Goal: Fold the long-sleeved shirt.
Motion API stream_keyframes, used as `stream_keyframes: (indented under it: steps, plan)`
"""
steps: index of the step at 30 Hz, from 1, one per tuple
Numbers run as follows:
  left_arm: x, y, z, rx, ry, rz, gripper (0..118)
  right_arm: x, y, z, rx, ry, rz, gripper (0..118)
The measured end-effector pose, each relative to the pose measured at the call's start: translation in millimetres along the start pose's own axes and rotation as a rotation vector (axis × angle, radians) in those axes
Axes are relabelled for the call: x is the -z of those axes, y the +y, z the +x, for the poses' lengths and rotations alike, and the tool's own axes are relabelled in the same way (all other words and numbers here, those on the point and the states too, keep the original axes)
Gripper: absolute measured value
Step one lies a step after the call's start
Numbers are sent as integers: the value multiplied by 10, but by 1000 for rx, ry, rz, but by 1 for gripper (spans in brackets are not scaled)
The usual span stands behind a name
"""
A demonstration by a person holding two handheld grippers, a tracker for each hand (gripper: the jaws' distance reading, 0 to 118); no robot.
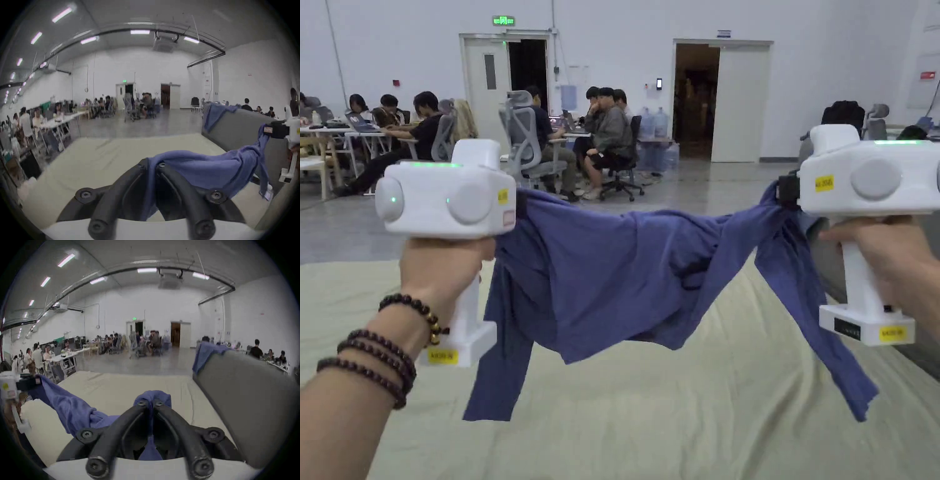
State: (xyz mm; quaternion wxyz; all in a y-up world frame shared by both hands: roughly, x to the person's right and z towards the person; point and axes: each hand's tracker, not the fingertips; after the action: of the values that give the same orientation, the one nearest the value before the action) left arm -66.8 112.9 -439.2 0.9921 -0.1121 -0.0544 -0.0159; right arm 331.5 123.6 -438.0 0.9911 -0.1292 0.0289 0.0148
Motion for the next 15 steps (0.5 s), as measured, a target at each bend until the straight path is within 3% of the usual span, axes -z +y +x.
stream_keyframes:
  steps: [7,15]
  plan:
    - [122,590,-82,8,46,41,5,121,611,44,47,-4,70,0]
    - [583,-107,-113,40,53,-53,5,675,-35,51,138,12,-22,0]
